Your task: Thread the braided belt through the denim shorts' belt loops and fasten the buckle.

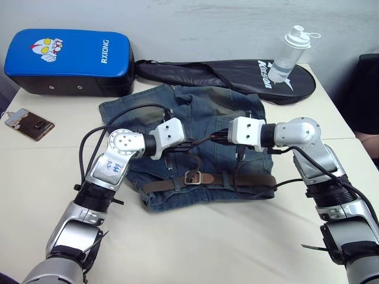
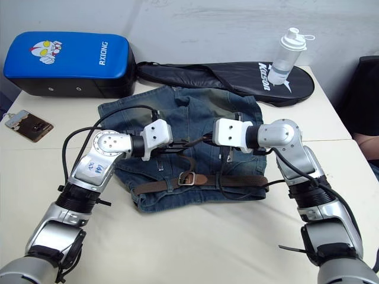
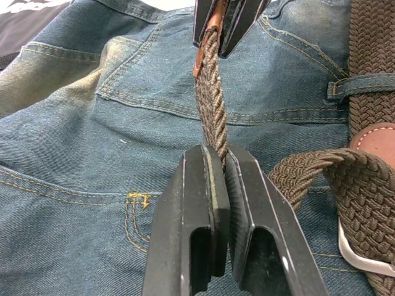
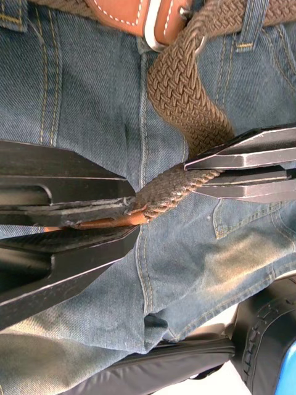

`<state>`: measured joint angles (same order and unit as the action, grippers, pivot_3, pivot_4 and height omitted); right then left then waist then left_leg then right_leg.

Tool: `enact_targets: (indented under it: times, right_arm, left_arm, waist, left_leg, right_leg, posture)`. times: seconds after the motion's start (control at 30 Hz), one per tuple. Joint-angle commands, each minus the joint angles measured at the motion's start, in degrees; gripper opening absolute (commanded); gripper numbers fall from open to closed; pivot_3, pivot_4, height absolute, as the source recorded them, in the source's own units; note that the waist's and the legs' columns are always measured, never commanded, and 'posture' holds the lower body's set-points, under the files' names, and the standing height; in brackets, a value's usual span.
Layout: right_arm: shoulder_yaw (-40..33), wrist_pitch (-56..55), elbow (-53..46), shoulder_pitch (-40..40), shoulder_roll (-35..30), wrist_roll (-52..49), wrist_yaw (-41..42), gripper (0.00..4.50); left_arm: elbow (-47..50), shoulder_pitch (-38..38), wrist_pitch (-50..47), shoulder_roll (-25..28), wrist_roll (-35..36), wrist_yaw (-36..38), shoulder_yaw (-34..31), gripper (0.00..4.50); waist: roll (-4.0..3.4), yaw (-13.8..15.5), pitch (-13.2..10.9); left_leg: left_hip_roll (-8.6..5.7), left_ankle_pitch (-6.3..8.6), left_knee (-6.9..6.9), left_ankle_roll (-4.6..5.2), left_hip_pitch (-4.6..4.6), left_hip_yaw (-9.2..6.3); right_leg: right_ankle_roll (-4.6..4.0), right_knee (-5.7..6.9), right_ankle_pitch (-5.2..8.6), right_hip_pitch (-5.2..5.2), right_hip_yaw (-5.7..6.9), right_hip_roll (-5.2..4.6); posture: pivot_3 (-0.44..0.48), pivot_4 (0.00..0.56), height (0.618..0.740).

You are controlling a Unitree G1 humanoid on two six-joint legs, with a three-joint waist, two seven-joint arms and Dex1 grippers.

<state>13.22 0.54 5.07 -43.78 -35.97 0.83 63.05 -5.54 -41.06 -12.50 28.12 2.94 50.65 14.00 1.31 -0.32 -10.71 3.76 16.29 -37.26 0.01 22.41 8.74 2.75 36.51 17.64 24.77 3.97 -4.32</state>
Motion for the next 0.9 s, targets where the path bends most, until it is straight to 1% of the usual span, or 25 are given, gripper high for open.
enact_targets:
  times: [0.03, 0.1, 0.17, 0.27, 0.4, 0.47, 0.5, 0.57, 0.6, 0.63, 0.83, 0.87, 0.9]
  right_arm:
    - [-0.9, 0.3, -1.0, -1.4, -0.2, -1.3, 0.6, 0.0]
    - [-1.0, 0.8, -1.4, -1.5, 0.0, -1.5, 0.7, 0.0]
    - [-1.0, 1.2, -1.6, -1.6, 0.1, -1.7, 0.7, 0.0]
    - [-1.0, 1.6, -1.9, -1.6, 0.2, -1.8, 0.7, 0.0]
    - [-1.1, 2.1, -2.3, -1.6, 0.2, -2.0, 0.8, 0.0]
    - [-1.5, 2.8, -2.9, -1.4, 0.0, -2.3, 0.7, 0.0]
    - [-1.6, 3.2, -3.3, -1.4, -0.1, -2.5, 0.6, 0.0]
    - [-1.7, 3.8, -3.8, -1.4, -0.2, -2.7, 0.5, 0.0]
    - [-1.7, 4.1, -4.0, -1.4, -0.2, -2.8, 0.5, 0.0]
    - [-1.7, 4.3, -4.2, -1.5, -0.2, -3.0, 0.5, 0.0]
    - [-1.7, 6.5, -5.1, -1.5, 0.2, -3.4, 0.3, 0.0]
    - [-2.3, 10.0, -6.7, -0.9, 0.5, -6.0, 1.1, 0.0]
    - [-2.6, 12.3, -8.3, -0.2, 0.2, -7.7, 2.2, 0.44]
  left_arm:
    - [0.4, -2.6, 0.8, -2.0, 1.3, -0.9, -1.8, 1.11]
    - [-0.2, -3.5, 2.5, -3.1, -0.4, -2.2, -1.1, 1.87]
    - [-0.7, -4.2, 3.0, -4.1, -1.3, -2.3, -0.2, 2.53]
    - [-1.6, -5.2, 2.7, -5.6, -1.4, -2.6, 0.0, 2.53]
    - [-2.7, -5.8, 3.7, -5.7, -3.0, -2.8, 0.8, 2.53]
    - [-3.3, -5.6, 4.1, -5.4, -3.5, -2.4, 1.0, 2.0]
    - [-3.7, -5.6, 4.5, -5.1, -3.9, -2.0, 1.2, 1.82]
    - [-4.3, -5.6, 5.2, -4.9, -4.4, -1.6, 1.4, 1.01]
    - [-4.6, -5.7, 5.5, -4.7, -4.6, -1.5, 1.4, 0.39]
    - [-4.8, -5.8, 5.6, -4.7, -4.6, -1.5, 1.3, 0.1]
    - [-6.0, -6.5, 6.3, -5.2, -4.1, -1.6, 0.6, 0.04]
    - [-6.3, -6.6, 6.5, -5.2, -4.0, -1.6, 0.5, 0.04]
    - [-6.6, -6.7, 6.7, -5.1, -4.1, -1.7, 0.4, 0.01]
  waist:
    - [0.0, 0.1, 0.0]
    - [0.0, 0.1, 0.0]
    - [0.0, 0.1, 0.0]
    - [0.0, 0.0, 0.0]
    - [0.0, 0.0, 0.0]
    - [0.0, 0.0, 0.0]
    - [0.0, 0.0, 0.0]
    - [0.0, 0.0, 0.0]
    - [0.0, 0.0, 0.0]
    - [0.0, 0.0, 0.0]
    - [0.0, 0.0, 0.0]
    - [0.0, 0.0, 0.0]
    - [0.0, 0.0, 0.0]
  left_leg:
    - [0.0, 0.0, -0.01, 0.0, 0.0, 0.0]
    - [-0.01, -0.01, -0.06, 0.01, 0.01, 0.0]
    - [-0.03, -0.01, -0.09, 0.02, 0.01, 0.0]
    - [-0.03, -0.01, -0.1, 0.03, -0.02, 0.02]
    - [-0.01, -0.02, -0.16, 0.02, -0.02, 0.03]
    - [-0.01, -0.03, -0.21, 0.02, -0.02, 0.03]
    - [-0.01, -0.03, -0.25, 0.03, -0.03, 0.03]
    - [-0.02, -0.03, -0.33, 0.03, -0.03, 0.03]
    - [-0.02, -0.03, -0.35, 0.03, -0.03, 0.02]
    - [-0.02, -0.03, -0.37, 0.03, -0.03, 0.02]
    - [-0.02, -0.03, -0.45, 0.04, -0.03, 0.01]
    - [-0.01, -0.03, -0.46, 0.04, -0.03, 0.01]
    - [-0.02, -0.03, -0.47, 0.04, -0.02, 0.01]
  right_leg:
    - [0.0, 0.01, 0.0, 0.0, -0.03, 0.0]
    - [0.0, 0.04, 0.0, 0.0, -0.03, -0.01]
    - [0.0, 0.06, 0.0, -0.01, -0.04, -0.03]
    - [0.0, 0.1, 0.0, -0.02, -0.05, -0.02]
    - [0.0, 0.22, 0.0, 0.01, -0.08, 0.01]
    - [0.0, 0.29, 0.0, 0.02, -0.07, 0.01]
    - [0.0, 0.32, 0.0, 0.01, -0.07, 0.01]
    - [0.0, 0.4, 0.0, 0.01, -0.09, -0.02]
    - [0.0, 0.42, 0.0, 0.0, -0.1, -0.03]
    - [0.0, 0.43, 0.0, 0.0, -0.1, -0.03]
    - [0.0, 0.51, 0.0, 0.0, -0.11, -0.03]
    - [0.0, 0.52, 0.0, 0.0, -0.11, -0.03]
    - [0.0, 0.53, 0.0, 0.0, -0.11, -0.03]
  posture:
    - [0.0, 0.15, 0.74]
    - [0.0, 0.15, 0.74]
    - [0.0, 0.15, 0.74]
    - [0.0, 0.15, 0.74]
    - [0.0, 0.15, 0.74]
    - [0.0, 0.15, 0.74]
    - [0.0, 0.15, 0.74]
    - [0.0, 0.15, 0.74]
    - [0.0, 0.15, 0.74]
    - [0.0, 0.15, 0.74]
    - [0.0, 0.15, 0.74]
    - [0.0, 0.15, 0.74]
    - [0.0, 0.15, 0.74]
